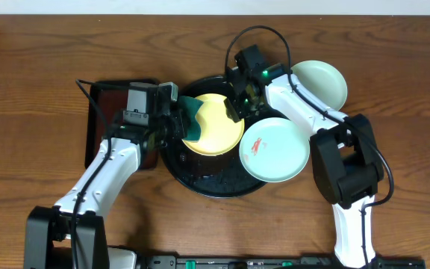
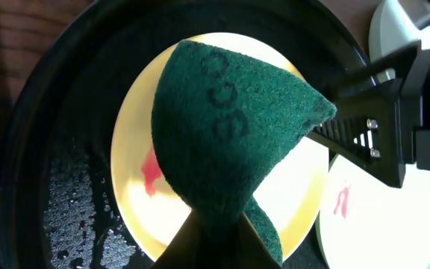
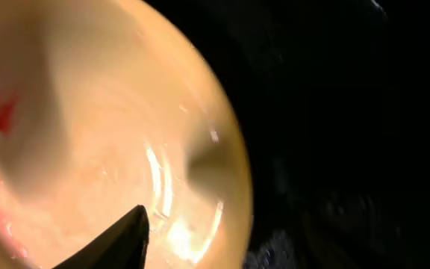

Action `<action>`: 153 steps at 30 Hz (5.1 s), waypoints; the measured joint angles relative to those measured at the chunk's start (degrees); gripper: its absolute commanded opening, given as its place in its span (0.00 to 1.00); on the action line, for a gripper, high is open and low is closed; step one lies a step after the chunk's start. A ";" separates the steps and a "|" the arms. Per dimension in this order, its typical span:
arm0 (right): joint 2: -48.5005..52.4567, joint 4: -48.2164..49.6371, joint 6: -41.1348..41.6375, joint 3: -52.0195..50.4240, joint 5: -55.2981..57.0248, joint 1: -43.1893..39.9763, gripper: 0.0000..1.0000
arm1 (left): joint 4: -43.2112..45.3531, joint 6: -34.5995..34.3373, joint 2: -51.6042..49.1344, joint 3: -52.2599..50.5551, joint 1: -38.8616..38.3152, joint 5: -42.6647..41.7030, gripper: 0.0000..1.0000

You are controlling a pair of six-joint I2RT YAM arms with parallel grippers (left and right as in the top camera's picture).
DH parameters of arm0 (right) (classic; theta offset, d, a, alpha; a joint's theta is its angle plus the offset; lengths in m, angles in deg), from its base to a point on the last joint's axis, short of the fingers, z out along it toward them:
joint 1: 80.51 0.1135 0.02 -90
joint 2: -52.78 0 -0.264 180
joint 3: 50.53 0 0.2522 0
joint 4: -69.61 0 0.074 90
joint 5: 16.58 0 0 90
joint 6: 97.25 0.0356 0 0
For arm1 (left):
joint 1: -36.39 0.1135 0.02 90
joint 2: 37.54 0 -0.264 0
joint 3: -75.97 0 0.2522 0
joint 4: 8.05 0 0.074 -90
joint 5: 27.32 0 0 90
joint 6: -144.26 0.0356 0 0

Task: Clean dirty plates on tray and stack at the side
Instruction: 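Scrub the yellow plate with the sponge while the right gripper holds it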

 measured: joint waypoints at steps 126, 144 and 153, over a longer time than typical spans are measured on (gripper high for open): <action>1.18 -3.85 8.28 0.35 0.02 1.79 0.01 | 6.75 -12.24 -8.61 1.38 -7.98 11.69 0.07; 1.20 -4.44 8.28 0.35 -0.20 1.79 0.01 | 6.29 -4.39 -13.00 1.36 -9.64 30.03 0.07; 1.20 -4.42 8.28 0.35 -0.24 1.79 0.01 | 6.12 -1.18 -4.37 1.29 -8.24 43.41 0.08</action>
